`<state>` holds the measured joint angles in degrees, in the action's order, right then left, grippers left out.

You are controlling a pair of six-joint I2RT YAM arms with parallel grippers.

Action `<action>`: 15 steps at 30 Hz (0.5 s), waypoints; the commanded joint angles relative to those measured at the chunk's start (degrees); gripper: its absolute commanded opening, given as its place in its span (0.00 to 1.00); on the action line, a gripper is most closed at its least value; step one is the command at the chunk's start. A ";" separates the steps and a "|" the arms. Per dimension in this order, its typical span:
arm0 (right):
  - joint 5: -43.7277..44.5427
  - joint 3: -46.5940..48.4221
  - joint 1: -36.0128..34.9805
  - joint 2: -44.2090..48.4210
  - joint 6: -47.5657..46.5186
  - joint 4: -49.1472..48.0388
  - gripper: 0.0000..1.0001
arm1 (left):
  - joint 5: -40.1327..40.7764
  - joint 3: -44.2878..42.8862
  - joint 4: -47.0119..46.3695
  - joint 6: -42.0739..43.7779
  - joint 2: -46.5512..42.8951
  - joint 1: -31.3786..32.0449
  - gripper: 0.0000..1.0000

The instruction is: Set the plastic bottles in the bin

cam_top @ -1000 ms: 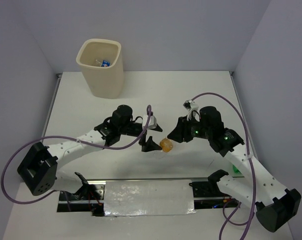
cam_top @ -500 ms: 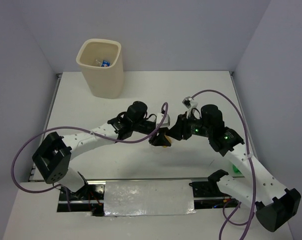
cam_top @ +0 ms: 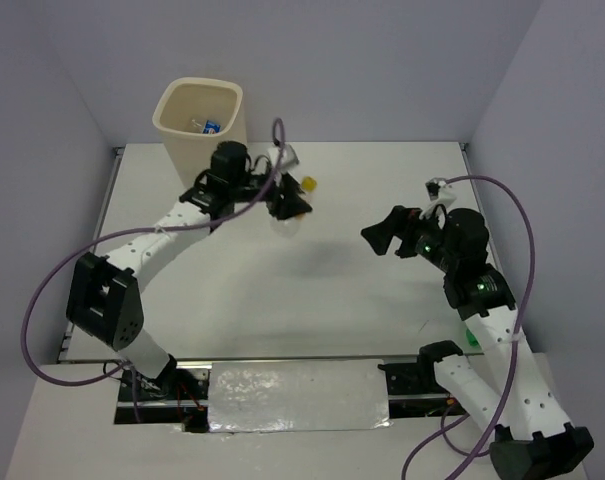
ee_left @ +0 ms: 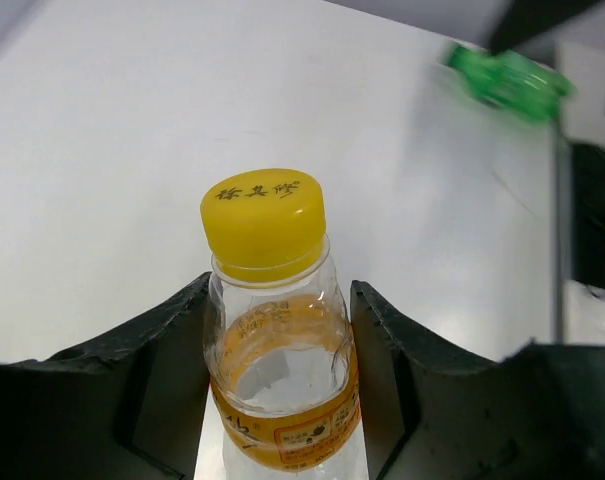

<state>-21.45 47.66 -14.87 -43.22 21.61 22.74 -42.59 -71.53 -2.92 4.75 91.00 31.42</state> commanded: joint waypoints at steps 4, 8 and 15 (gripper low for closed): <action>10.36 -0.37 9.41 -0.02 -0.34 4.23 1.00 | 12.72 -18.95 -0.08 -11.59 1.89 -14.61 0.12; 12.92 -2.65 22.12 -1.07 -0.34 5.47 1.00 | 23.05 -34.52 5.70 -19.15 9.60 -20.86 0.08; 16.44 -4.42 35.41 -3.09 -1.74 7.40 1.00 | 26.42 -49.05 -1.37 -29.70 19.99 -31.24 0.18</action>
<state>-8.19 43.13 16.88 -46.00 21.28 29.54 -19.73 -117.34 -0.80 -18.24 106.50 2.70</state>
